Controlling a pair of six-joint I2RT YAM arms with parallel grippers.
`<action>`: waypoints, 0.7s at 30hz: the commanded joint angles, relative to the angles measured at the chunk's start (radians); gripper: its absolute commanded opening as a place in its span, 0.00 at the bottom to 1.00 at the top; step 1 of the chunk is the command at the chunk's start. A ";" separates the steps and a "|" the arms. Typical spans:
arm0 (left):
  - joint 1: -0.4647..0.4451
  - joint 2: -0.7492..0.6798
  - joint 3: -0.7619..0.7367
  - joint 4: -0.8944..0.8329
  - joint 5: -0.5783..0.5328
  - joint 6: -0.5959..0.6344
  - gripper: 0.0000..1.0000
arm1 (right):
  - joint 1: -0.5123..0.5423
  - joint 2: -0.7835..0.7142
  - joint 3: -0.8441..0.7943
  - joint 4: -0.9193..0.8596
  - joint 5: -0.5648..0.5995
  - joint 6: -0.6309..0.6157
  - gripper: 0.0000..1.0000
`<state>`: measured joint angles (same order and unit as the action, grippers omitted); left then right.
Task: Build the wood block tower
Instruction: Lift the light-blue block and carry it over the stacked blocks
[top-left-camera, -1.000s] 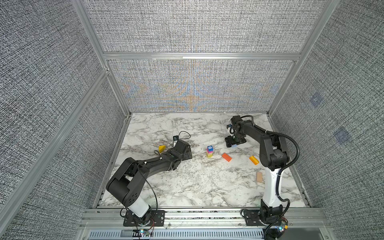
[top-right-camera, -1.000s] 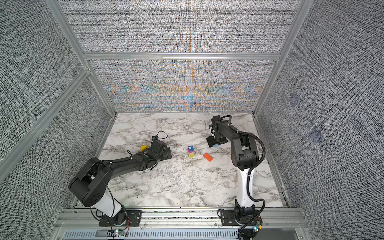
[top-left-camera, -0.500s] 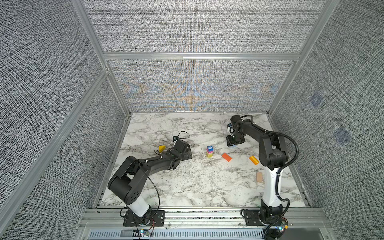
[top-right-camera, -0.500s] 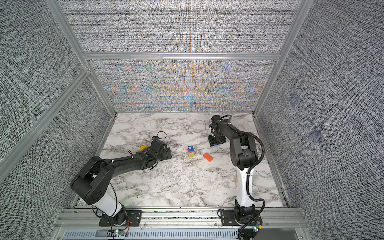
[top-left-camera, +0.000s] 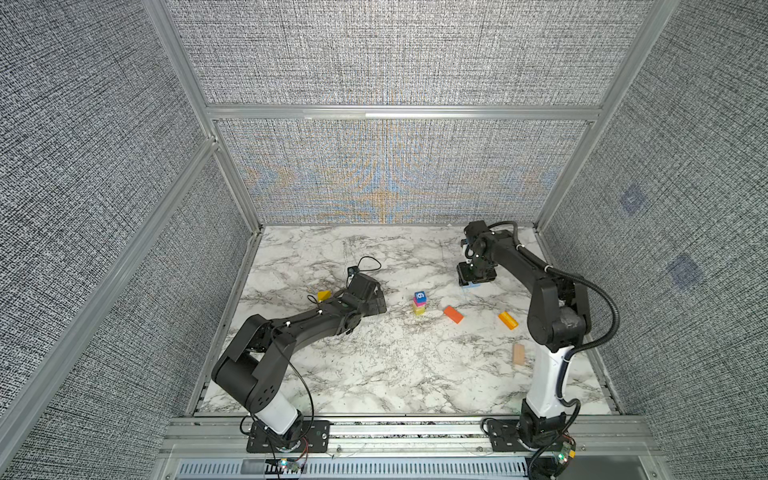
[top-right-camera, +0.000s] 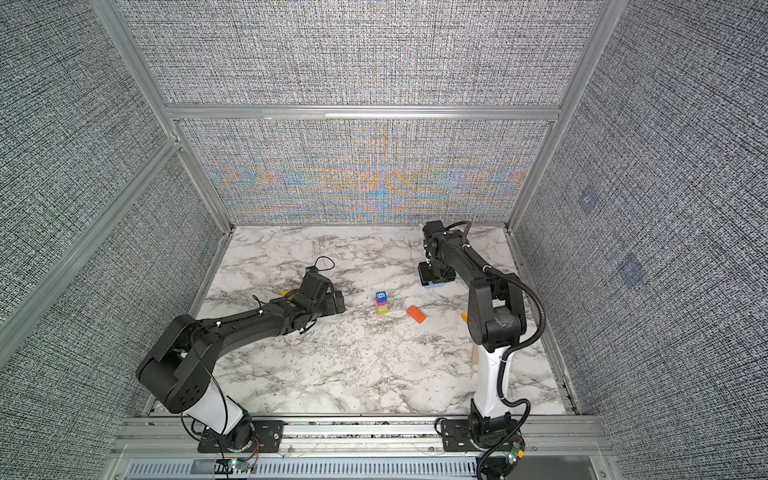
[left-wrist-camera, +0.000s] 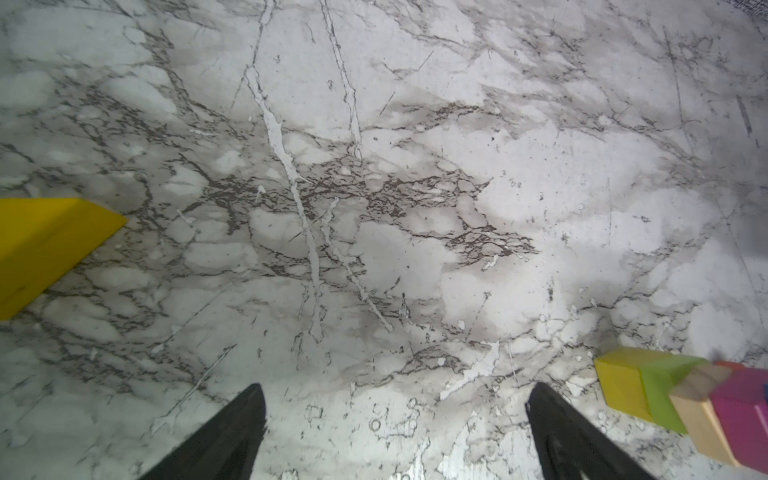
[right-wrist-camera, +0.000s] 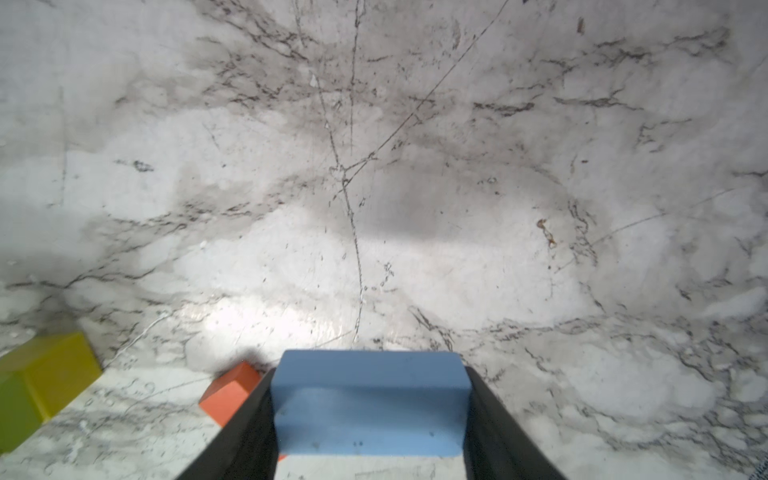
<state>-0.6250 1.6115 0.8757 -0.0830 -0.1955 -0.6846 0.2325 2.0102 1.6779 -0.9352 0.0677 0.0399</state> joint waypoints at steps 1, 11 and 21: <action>0.002 -0.009 0.023 -0.085 0.032 0.004 0.99 | 0.021 -0.038 0.014 -0.078 -0.013 0.045 0.55; 0.002 -0.078 0.050 -0.188 0.020 -0.004 0.99 | 0.128 -0.110 0.062 -0.150 -0.041 0.090 0.55; 0.012 -0.144 0.005 -0.231 -0.025 -0.049 0.99 | 0.240 -0.081 0.121 -0.154 -0.054 0.110 0.55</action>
<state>-0.6201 1.4826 0.8955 -0.2886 -0.1905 -0.7177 0.4530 1.9263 1.7821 -1.0660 0.0242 0.1360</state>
